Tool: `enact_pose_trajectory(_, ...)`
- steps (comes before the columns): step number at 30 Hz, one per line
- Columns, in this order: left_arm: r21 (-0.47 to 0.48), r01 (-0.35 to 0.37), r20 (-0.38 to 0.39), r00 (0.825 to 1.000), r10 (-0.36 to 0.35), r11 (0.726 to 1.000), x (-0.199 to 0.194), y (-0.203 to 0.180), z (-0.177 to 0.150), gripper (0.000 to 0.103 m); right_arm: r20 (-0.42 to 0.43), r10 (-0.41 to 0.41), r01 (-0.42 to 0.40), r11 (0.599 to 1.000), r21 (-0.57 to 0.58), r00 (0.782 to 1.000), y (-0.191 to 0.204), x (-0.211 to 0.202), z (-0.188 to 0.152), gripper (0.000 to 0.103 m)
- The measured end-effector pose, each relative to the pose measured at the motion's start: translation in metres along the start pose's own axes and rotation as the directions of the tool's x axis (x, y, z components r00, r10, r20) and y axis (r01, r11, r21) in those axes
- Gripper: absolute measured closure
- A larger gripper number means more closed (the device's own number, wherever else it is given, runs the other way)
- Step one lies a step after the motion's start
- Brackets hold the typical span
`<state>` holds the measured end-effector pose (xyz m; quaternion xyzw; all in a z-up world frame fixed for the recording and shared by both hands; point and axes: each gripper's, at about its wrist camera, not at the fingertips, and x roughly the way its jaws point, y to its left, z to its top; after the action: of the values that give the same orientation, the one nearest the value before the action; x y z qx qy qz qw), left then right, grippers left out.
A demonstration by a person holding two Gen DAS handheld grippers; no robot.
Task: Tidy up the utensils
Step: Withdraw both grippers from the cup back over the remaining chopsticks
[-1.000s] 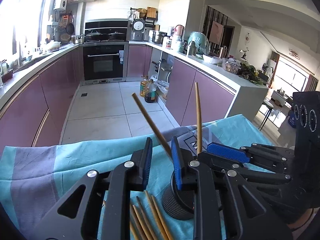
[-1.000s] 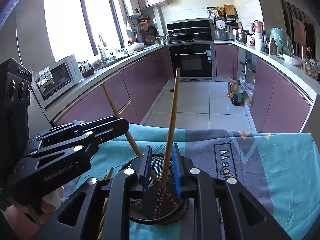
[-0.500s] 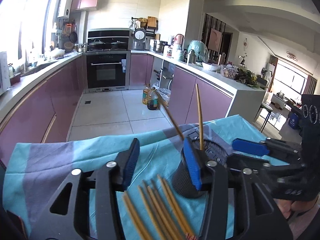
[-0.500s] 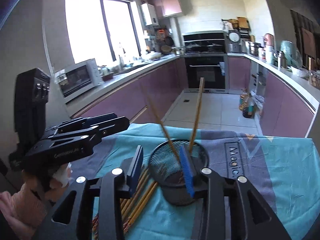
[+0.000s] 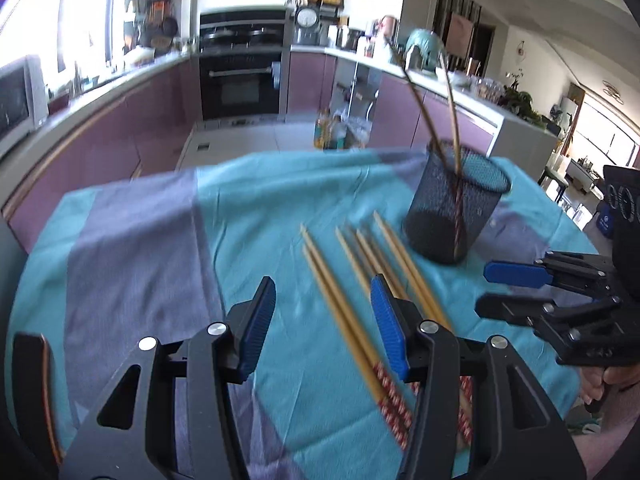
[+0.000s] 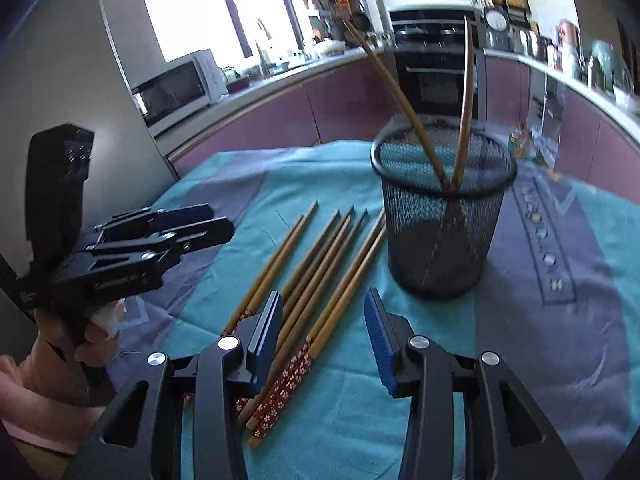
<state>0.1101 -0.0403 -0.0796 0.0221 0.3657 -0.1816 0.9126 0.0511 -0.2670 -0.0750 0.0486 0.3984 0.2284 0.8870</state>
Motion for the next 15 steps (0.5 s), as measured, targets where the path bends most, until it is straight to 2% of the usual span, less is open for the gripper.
enact_pose_trajectory(7,0.009,0.002,-0.062,0.998,-0.001,1.0,0.013,-0.009,-0.021,0.055,-0.035,-0.048,0.048,0.999,0.011,0.998,0.005,0.018,-0.008,0.062)
enact_pose_trajectory(15,0.027,0.013,-0.108,0.994,-0.01,1.0,0.024,-0.021,-0.025,0.055,-0.053,-0.075,0.076,0.997,0.014,0.996,0.008,0.029,-0.01,0.063)
